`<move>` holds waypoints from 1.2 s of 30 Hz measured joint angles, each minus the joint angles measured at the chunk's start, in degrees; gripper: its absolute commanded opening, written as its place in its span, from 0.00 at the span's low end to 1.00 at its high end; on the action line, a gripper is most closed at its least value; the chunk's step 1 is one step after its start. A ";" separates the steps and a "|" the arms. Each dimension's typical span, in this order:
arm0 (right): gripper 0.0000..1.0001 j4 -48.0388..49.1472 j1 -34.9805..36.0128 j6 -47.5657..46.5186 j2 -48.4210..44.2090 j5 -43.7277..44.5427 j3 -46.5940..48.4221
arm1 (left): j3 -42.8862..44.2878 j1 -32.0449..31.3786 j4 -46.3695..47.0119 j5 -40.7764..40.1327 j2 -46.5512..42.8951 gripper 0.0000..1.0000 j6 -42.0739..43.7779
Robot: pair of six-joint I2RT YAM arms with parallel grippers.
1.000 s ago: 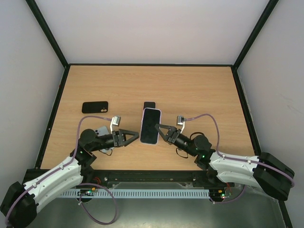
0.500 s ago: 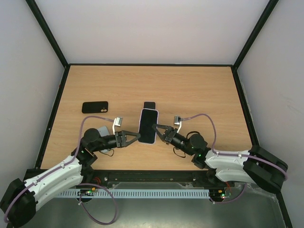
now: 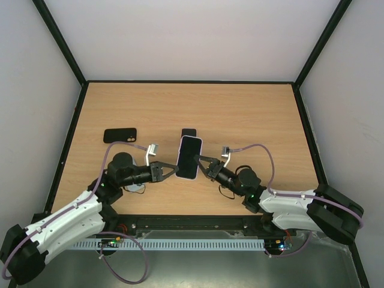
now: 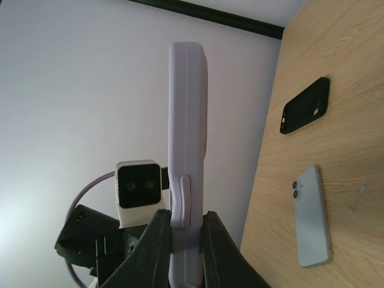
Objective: Put the phone into the phone case
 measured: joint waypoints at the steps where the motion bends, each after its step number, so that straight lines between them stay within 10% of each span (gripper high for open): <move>1: 0.02 -0.50 -0.07 -0.17 -0.20 0.31 -0.02 | 1.05 0.00 -1.75 -0.28 0.52 0.02 0.85; 10: 0.02 -3.04 -0.09 -1.29 -1.33 -1.33 -0.17 | 3.85 -0.04 -6.25 -0.98 1.79 0.49 1.77; 17: 0.02 -0.44 0.09 -1.25 -0.98 -6.86 -3.32 | 4.66 1.33 -7.48 -3.54 0.17 0.63 3.08; 22: 0.02 6.45 0.15 -0.39 2.45 -11.54 -3.45 | 7.50 2.25 -7.69 -4.44 3.28 0.57 4.50; 31: 0.02 13.49 0.13 1.57 7.78 -15.50 -3.45 | 8.41 2.34 -4.72 -4.22 6.69 0.05 3.56; 36: 0.02 13.77 0.13 0.68 8.85 -14.71 -3.58 | 9.01 2.38 -4.90 -4.39 7.69 0.12 3.54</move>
